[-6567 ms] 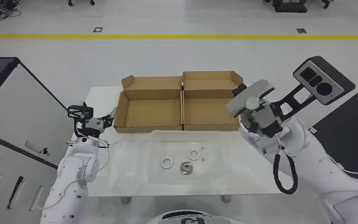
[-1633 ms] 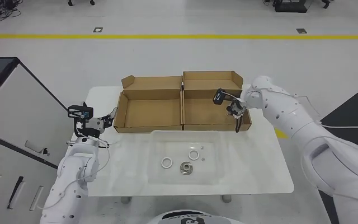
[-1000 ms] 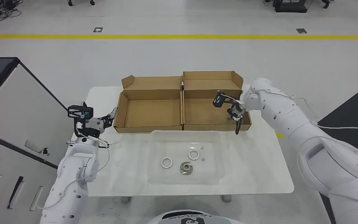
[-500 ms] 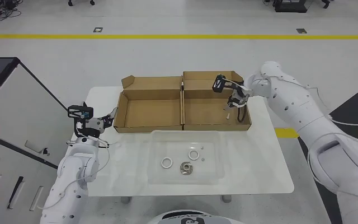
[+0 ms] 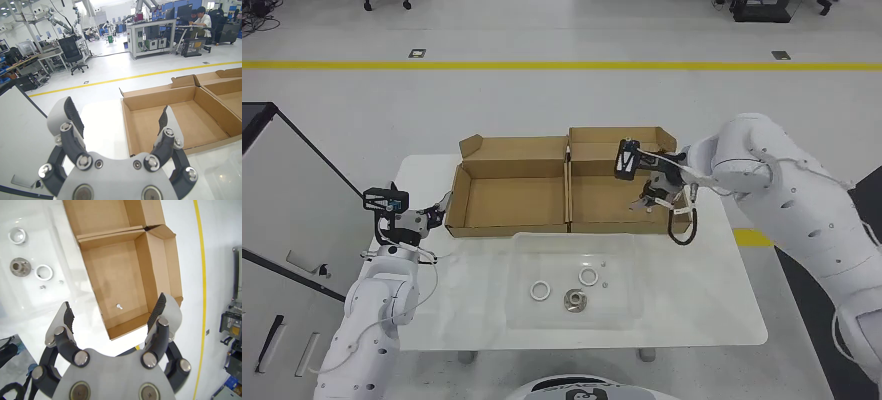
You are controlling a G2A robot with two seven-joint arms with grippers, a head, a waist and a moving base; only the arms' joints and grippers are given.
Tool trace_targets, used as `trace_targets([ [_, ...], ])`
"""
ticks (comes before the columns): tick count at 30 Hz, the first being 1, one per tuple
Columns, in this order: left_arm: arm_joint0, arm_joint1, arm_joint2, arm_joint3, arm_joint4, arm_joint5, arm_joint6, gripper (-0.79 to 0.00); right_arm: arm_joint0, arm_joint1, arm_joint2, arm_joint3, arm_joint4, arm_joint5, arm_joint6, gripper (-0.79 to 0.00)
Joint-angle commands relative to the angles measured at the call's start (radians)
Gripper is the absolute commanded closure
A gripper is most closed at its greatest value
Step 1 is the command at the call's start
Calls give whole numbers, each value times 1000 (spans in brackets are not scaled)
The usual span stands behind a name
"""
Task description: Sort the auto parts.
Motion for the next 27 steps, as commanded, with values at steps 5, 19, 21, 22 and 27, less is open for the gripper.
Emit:
trace_targets([
  [5, 0, 0, 0, 0, 0, 0, 0, -785, -62, 70, 21, -206, 100, 62, 62, -785],
  [19, 0, 0, 0, 0, 0, 0, 0, -785, -68, 130, -148, -332, 210, 68, 68, -763],
  [21, 0, 0, 0, 0, 0, 0, 0, -785, -57, 125, -192, -326, 202, 67, 67, -757],
  [22, 0, 0, 0, 0, 0, 0, 0, -785, -50, 122, -214, -318, 200, 67, 67, -763],
  [27, 0, 0, 0, 0, 0, 0, 0, -785, -1, 96, -312, -273, 180, 62, 62, -742],
])
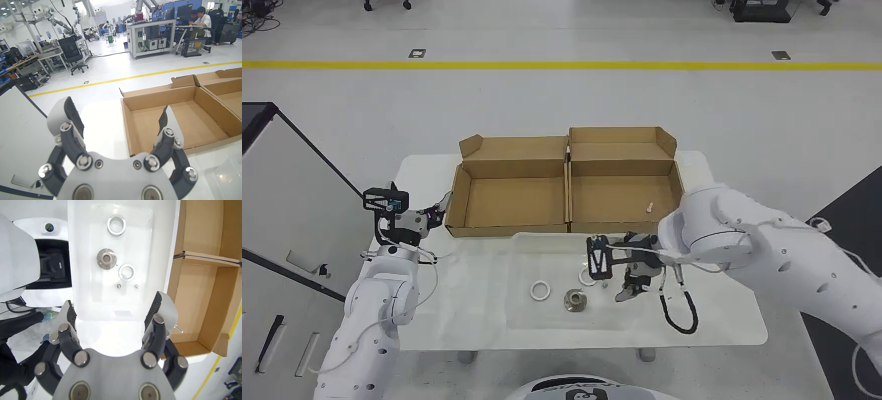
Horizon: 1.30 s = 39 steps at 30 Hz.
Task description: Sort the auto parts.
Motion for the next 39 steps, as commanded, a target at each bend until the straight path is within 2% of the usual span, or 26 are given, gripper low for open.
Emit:
trace_targets([
  [1, 0, 0, 0, 0, 0, 0, 0, -785, 21, -13, -39, 20, -8, -2, -2, -745],
  [14, 0, 0, 0, 0, 0, 0, 0, -785, 100, -102, -223, 157, -10, 2, 2, -690],
  [15, 0, 0, 0, 0, 0, 0, 0, -785, 104, -107, -230, 165, -12, 1, 1, -659],
  [16, 0, 0, 0, 0, 0, 0, 0, -785, 108, -112, -235, 173, -13, 0, 0, -576],
  [21, 0, 0, 0, 0, 0, 0, 0, -785, 121, -132, -261, 205, -34, 4, 4, -453],
  [25, 0, 0, 0, 0, 0, 0, 0, -785, 121, -146, -272, 231, -52, 7, 7, -388],
  [31, 0, 0, 0, 0, 0, 0, 0, -785, 112, -169, -285, 249, -99, 28, 8, -391],
  [32, 0, 0, 0, 0, 0, 0, 0, -785, 110, -173, -288, 253, -106, 30, 7, -406],
  [34, 0, 0, 0, 0, 0, 0, 0, -785, 109, -181, -290, 261, -126, 33, 3, -499],
  [36, 0, 0, 0, 0, 0, 0, 0, -785, 106, -189, -293, 271, -136, 38, -1, -502],
  [39, 0, 0, 0, 0, 0, 0, 0, -785, 104, -201, -297, 282, -147, 43, 3, -413],
])
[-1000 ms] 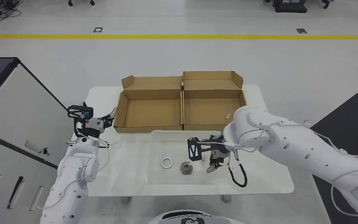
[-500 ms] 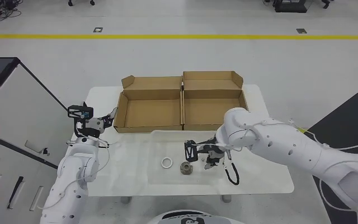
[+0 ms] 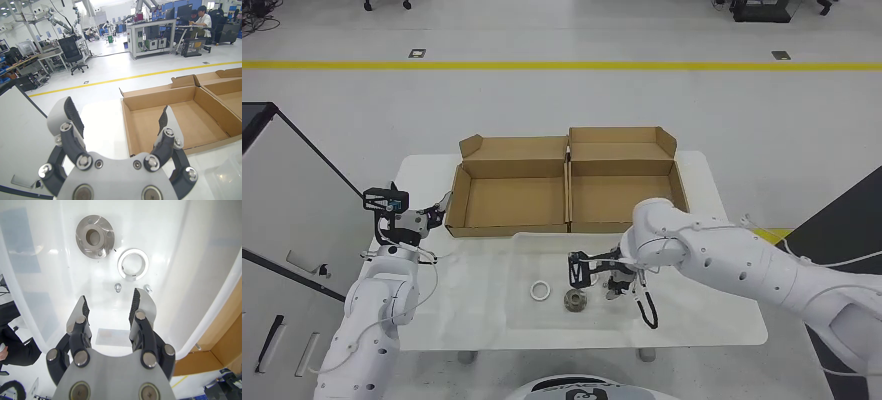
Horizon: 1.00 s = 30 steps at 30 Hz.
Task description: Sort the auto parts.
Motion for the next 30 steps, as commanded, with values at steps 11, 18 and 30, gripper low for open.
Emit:
trace_targets([
  [11, 0, 0, 0, 0, 0, 0, 0, -785, -9, -44, -13, 56, -20, -7, 5, -354],
  [18, 0, 0, 0, 0, 0, 0, 0, -785, -16, -62, -15, 80, -21, -12, 13, -336],
  [30, 0, 0, 0, 0, 0, 0, 0, -785, -31, -75, -12, 108, -27, -17, 24, -311],
])
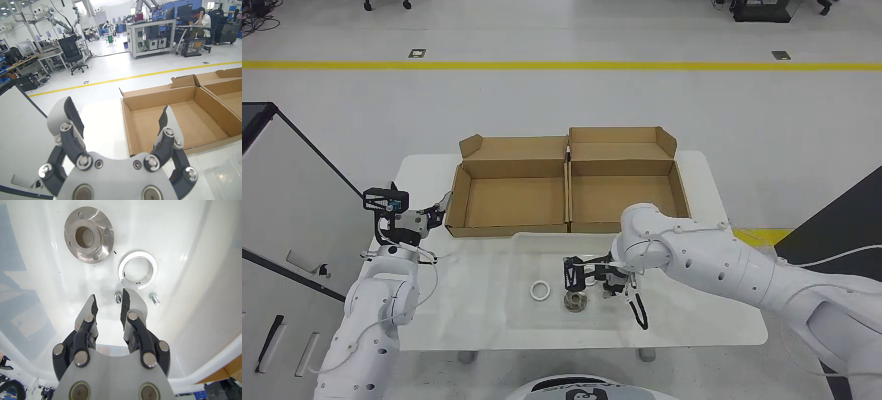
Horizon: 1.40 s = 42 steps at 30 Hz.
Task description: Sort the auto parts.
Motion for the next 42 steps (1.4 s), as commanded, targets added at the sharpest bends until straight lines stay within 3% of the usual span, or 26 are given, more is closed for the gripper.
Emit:
trace_targets([
  [1, 0, 0, 0, 0, 0, 0, 0, -785, -1, 0, 1, 7, -3, -2, -3, -311],
  [8, 0, 0, 0, 0, 0, 0, 0, -785, -10, -4, 10, 18, -13, -3, -8, -289],
  [10, 0, 0, 0, 0, 0, 0, 0, -785, -12, -5, 12, 24, -17, -6, -8, -240],
  [14, 0, 0, 0, 0, 0, 0, 0, -785, -16, -7, 13, 32, -23, -7, -7, 0],
  [24, 0, 0, 0, 0, 0, 0, 0, -785, 10, 12, 39, -5, 21, 0, 0, 0],
  [30, 0, 0, 0, 0, 0, 0, 0, -785, 37, 72, 105, -101, 94, 10, 9, 0],
  [42, 0, 0, 0, 0, 0, 0, 0, -785, -13, 251, 354, -283, 374, -44, -48, 0],
])
